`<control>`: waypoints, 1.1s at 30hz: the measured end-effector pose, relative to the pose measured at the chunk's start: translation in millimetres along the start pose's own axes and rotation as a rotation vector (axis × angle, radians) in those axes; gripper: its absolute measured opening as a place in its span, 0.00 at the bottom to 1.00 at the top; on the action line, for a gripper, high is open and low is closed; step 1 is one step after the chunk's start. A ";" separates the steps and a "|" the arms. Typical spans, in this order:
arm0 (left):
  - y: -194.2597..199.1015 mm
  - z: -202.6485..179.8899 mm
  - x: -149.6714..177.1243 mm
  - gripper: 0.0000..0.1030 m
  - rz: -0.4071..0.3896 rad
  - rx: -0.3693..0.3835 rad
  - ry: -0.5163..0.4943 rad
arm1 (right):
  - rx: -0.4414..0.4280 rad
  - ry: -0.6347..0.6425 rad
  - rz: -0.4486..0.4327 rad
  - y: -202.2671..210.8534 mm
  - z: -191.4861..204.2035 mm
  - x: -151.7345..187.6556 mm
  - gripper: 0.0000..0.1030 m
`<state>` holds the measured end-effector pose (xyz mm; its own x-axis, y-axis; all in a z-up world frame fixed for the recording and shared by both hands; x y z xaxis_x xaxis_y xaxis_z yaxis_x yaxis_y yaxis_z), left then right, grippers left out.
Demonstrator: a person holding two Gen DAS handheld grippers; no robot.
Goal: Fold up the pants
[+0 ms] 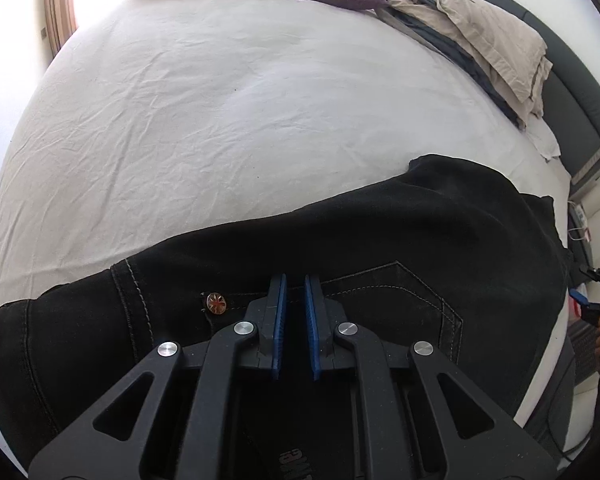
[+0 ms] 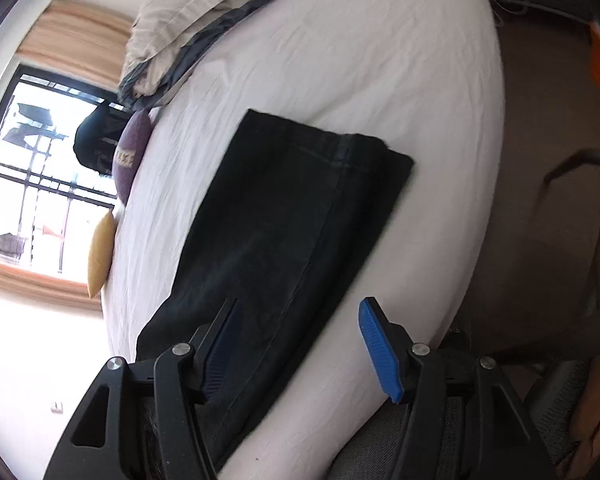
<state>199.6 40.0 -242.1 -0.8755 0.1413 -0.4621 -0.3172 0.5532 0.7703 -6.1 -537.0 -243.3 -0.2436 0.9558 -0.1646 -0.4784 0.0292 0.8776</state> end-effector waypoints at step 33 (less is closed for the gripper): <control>-7.7 0.5 2.3 0.10 -0.017 -0.036 0.004 | -0.216 -0.097 -0.150 -9.0 12.8 -70.0 0.12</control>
<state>200.2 36.5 -249.3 -0.8716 0.1288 -0.4731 -0.3445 0.5258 0.7777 26.1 -600.5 -233.9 -0.0797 0.9694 -0.2322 -0.6740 0.1192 0.7291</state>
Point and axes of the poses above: each gripper's, at about its wrist camera, not at the fingertips, and y roughly against the way its jaws point, z to its left, x to its underside, the point moved 10 cm from there along -y, roughly the way its jaws point, and after that the axes turned 14 degrees about x, right-handed, at the moved point
